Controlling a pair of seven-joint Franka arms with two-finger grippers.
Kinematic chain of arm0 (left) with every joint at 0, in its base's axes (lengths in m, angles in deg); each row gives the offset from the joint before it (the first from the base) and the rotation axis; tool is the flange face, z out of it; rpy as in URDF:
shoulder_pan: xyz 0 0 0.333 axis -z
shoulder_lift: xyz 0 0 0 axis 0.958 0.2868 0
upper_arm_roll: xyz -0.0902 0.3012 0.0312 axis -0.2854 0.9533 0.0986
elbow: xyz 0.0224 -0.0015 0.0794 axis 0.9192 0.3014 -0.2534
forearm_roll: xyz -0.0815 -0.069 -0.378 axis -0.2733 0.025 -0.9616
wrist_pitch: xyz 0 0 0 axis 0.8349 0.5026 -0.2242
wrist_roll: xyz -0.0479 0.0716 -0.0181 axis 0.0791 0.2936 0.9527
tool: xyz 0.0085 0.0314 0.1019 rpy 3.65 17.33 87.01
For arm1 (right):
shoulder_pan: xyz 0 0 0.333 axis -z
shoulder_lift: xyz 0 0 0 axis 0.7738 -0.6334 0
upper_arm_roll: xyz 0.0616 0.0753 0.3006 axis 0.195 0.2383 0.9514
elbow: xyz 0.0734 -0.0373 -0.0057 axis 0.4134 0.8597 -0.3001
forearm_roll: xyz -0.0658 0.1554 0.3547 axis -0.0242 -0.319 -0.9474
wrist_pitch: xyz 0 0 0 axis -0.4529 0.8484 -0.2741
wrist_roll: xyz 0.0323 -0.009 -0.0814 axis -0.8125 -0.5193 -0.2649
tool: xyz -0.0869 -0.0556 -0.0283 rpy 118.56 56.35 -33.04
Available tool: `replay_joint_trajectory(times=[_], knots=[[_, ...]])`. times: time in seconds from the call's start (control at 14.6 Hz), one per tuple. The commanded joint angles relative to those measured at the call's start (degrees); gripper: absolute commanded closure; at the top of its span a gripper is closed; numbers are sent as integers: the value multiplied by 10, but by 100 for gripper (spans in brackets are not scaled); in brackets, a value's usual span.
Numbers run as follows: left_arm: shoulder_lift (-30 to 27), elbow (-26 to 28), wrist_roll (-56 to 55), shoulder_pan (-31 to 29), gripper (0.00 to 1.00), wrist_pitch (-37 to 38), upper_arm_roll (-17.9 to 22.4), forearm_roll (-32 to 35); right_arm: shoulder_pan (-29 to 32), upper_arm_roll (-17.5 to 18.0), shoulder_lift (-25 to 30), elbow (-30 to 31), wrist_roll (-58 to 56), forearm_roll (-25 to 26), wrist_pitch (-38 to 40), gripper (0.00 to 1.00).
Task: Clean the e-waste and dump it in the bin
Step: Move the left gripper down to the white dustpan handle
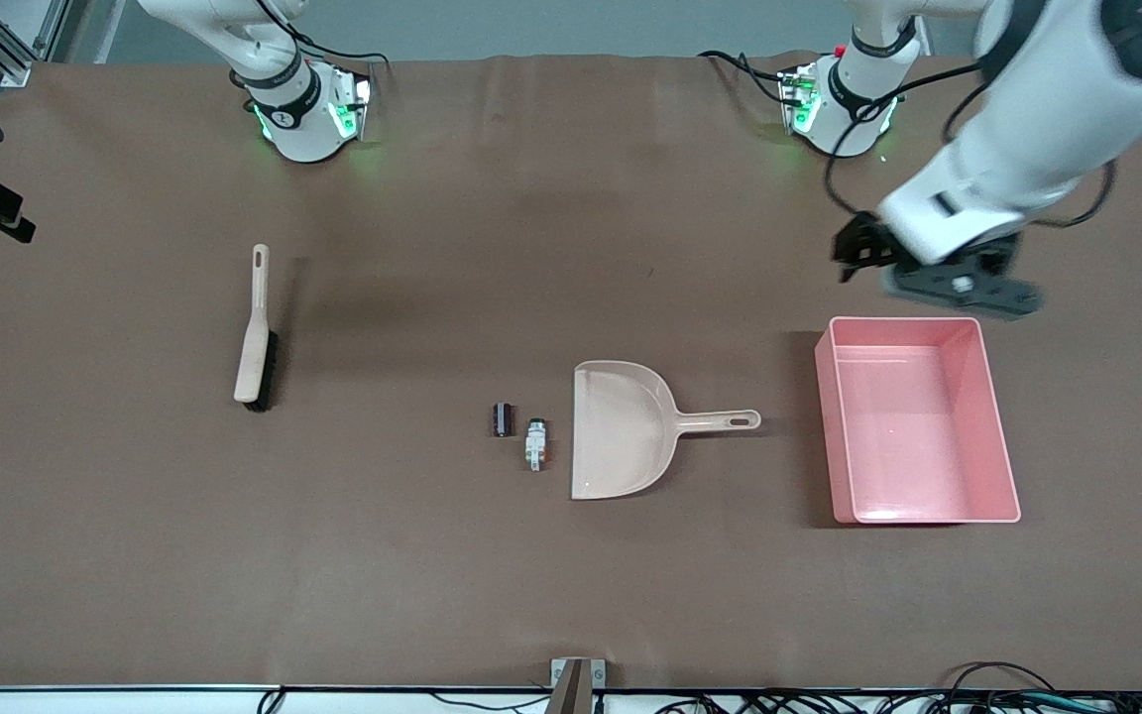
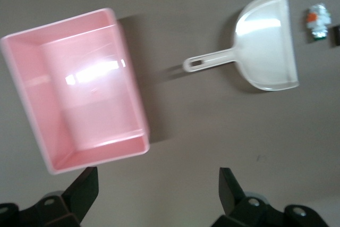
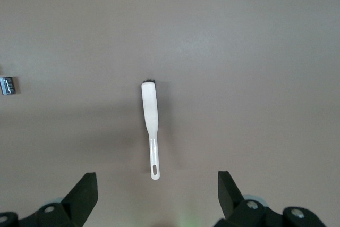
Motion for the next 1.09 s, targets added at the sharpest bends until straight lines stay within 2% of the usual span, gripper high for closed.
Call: replay_joint_trajectory(times=[0.0,0.21,0.34,0.48,0.68,0.96,1.03], knots=[[47,-9,24,28,0,-30,-8,4,8,3,7,14,-3,-6,0,0],[97,-8,90,54,1,-73,-8,9,12,1,7,21,-3,-6,-4,0],[125,-7,129,86,3,-96,-8,76,7,2,7,41,-5,-5,2,0],[153,-8,133,97,4,-116,-13,119,6,4,7,95,-5,-5,-6,0],[191,-7,219,96,7,-162,-19,122,5,5,39,206,-5,-6,-98,0],[204,22,335,84,11,-238,-18,122,1,5,123,414,-7,-6,-253,0],[209,34,355,81,12,-262,-19,122,-2,5,136,449,-7,-6,-277,0]])
